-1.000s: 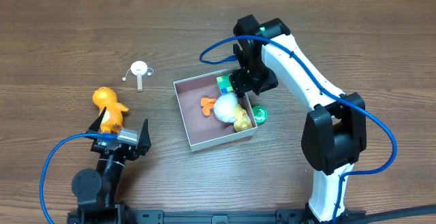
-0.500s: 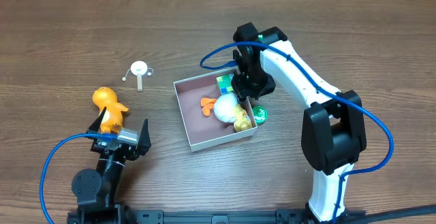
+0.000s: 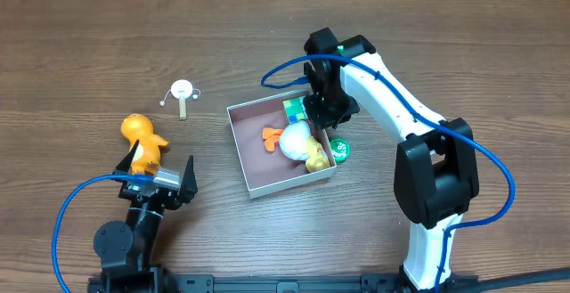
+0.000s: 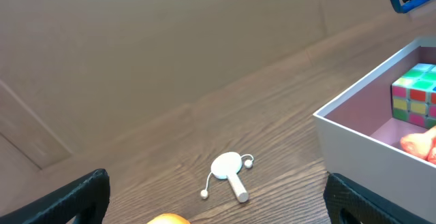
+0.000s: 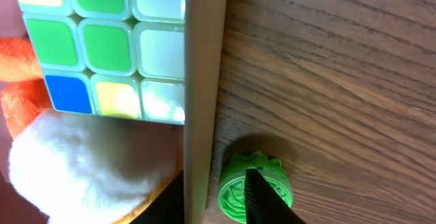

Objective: Pack container

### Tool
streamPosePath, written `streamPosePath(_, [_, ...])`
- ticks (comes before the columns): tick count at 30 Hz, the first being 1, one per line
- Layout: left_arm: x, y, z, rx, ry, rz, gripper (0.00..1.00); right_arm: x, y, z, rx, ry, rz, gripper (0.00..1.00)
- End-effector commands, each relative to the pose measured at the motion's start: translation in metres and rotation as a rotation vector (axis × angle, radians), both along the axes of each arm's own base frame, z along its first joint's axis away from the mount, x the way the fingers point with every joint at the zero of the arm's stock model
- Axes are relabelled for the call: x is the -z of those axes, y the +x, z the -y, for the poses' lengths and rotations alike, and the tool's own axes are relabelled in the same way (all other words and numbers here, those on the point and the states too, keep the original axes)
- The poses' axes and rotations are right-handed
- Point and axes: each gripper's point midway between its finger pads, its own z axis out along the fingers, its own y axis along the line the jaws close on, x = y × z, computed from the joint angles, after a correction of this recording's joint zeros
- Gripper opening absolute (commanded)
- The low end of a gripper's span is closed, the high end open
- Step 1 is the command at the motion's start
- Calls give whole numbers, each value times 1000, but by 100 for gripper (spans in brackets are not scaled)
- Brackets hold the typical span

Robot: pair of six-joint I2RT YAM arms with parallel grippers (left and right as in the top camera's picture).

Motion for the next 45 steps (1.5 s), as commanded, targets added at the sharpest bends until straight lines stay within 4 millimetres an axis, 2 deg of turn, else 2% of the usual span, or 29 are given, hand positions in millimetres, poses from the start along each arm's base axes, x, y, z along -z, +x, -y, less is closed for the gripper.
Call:
streamPosePath(1, [0,0,-1,-5,4,3,100,0,1,-1,-3,-1,10,24])
streamPosePath(4, [0,0,-1,-5,4,3,100,1,4,0,37,-8,19,12])
streamPosePath(6, [0,0,-1,-5,4,3,100,1,5,0,69,-11,21,11])
streamPosePath(9, [0,0,-1,-5,4,3,100,1,5,0,128,-16,18,4])
streamPosePath(15, [0,0,-1,-5,4,3,100,1,4,-2,314,-20,2,4])
streamPosePath(19, [0,0,-1,-5,4,3,100,-1,2,-13,451,28,-38,4])
streamPosePath(26, [0,0,-1,-5,4,3,100,-1,4,-15,428,38,-29,4])
streamPosePath(30, [0,0,-1,-5,4,3,100,1,8,-5,361,-8,13,7])
streamPosePath(34, [0,0,-1,-5,4,3,100,1,8,-5,361,-8,13,13])
streamPosePath(39, [0,0,-1,-5,4,3,100,1,7,-4,357,-10,8,25])
streamPosePath(45, [0,0,-1,-5,4,3,100,-5,12,-7,302,3,28,28])
